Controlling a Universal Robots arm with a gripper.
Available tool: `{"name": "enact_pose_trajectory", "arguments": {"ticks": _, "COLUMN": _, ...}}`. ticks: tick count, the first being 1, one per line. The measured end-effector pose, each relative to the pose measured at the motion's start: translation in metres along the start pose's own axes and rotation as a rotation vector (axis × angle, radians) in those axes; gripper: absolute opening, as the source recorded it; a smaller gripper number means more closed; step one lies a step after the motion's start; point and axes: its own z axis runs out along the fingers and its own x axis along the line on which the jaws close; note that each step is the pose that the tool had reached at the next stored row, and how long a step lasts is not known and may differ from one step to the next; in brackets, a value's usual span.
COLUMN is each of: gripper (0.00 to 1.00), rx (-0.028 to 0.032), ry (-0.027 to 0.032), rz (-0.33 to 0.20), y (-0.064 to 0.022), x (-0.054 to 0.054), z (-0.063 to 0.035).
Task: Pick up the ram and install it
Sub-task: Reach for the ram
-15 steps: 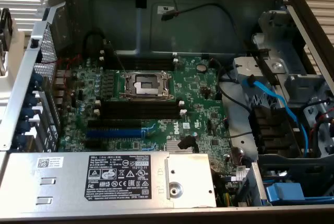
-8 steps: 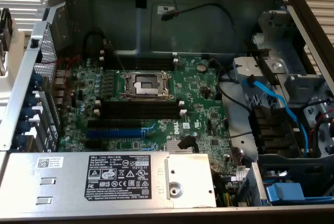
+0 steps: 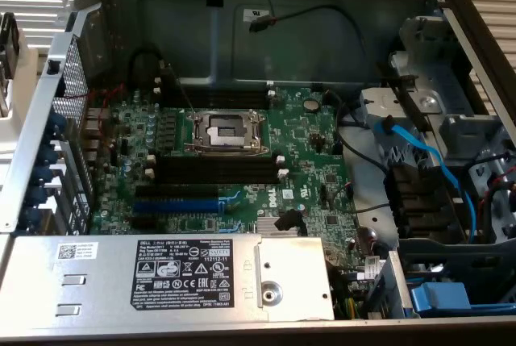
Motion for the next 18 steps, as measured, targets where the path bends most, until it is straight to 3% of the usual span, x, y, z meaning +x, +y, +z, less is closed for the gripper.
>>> {"name": "enact_pose_trajectory", "arguments": {"ticks": 4, "gripper": 0.10, "rx": 0.0000, "ry": 0.0005, "rz": 0.000, "y": 0.0044, "x": 0.014, "z": -0.0009}}
{"name": "enact_pose_trajectory", "arguments": {"ticks": 6, "gripper": 0.10, "rx": 0.0007, "ry": 0.0074, "rz": 0.000, "y": 0.0073, "x": 0.024, "z": -0.0012}}
{"name": "enact_pose_trajectory", "arguments": {"ticks": 11, "gripper": 0.10, "rx": 0.0016, "ry": 0.0226, "rz": 0.001, "y": 0.0101, "x": 0.038, "z": -0.0011}}
{"name": "enact_pose_trajectory", "arguments": {"ticks": 18, "gripper": 0.10, "rx": 0.0022, "ry": 0.0300, "rz": 0.001, "y": 0.0138, "x": 0.066, "z": -0.0013}}
